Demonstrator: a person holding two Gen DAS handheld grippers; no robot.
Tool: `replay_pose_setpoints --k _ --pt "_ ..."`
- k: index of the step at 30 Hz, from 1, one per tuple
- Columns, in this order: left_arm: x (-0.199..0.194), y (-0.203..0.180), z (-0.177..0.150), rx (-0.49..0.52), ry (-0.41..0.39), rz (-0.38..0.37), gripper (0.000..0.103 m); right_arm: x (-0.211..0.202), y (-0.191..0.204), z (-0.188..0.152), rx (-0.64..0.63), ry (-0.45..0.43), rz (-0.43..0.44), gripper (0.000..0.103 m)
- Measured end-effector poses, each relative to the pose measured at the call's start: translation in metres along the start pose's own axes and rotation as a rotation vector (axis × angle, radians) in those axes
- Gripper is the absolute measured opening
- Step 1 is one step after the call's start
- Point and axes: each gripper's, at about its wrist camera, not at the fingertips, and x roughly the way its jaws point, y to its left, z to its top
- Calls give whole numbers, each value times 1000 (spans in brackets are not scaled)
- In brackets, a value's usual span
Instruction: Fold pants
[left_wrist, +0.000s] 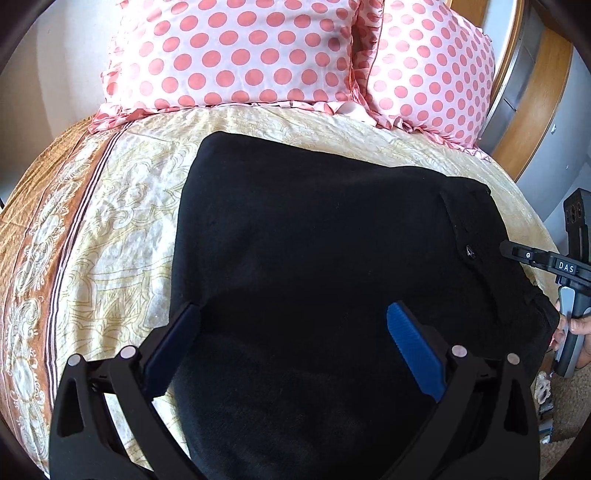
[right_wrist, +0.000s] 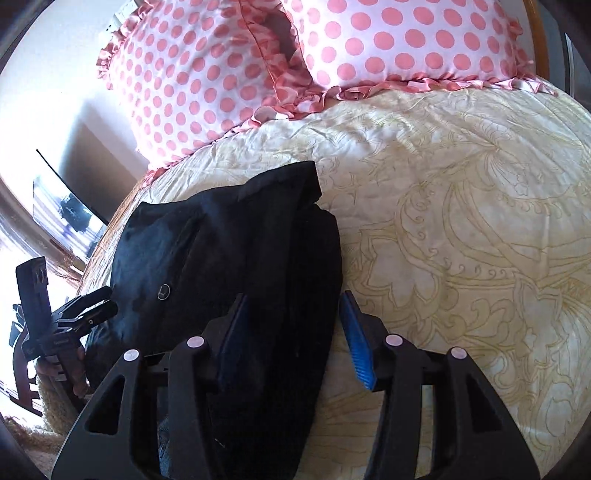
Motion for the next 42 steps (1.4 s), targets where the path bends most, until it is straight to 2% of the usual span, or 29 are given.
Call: replay_pose_setpoints --k 4,7,11,12,14,15,16,17,20,22,25,28,31,34,36,42 --pt "1 -1 0 5 2 9 101 0 -3 1 6 -9 18 56" --pt "2 -2 0 8 1 12 101 3 2 2 -23 -14 31 65" --pt "3 -1 0 12 0 11 101 8 3 5 -40 -10 79 66" --pt "3 -1 0 11 -1 11 101 8 1 6 -31 -9 93 64" --pt "3 -1 -1 11 -2 10 101 8 -3 6 -22 -10 99 44" --pt "3 -1 -1 10 -3 9 101 7 -4 5 -21 -12 111 38" --pt "3 0 -1 11 -4 9 101 6 -3 4 -24 -15 139 23" --pt "3 0 -1 11 -3 9 101 6 2 2 -40 -19 147 22" --pt "1 1 -2 2 -7 6 101 2 27 -2 -154 -49 46 19" --pt "-5 6 0 -22 -20 -17 101 -4 41 -4 -210 -68 25 18" --pt "-20 26 5 -98 -74 -79 101 -11 53 -8 -271 -83 21 17" --pt "-27 53 14 -192 -96 -106 101 -7 50 -9 -264 -72 4 17" --pt "-18 80 21 -278 -42 -156 98 -5 45 -8 -231 -70 21 17" --pt "-1 92 24 -330 39 -252 88 -5 45 -9 -228 -69 21 17" --pt "7 94 25 -346 74 -302 87 -5 44 -8 -222 -67 24 17" --pt "17 88 34 -332 96 -311 87 -1 38 -6 -196 -54 31 20"
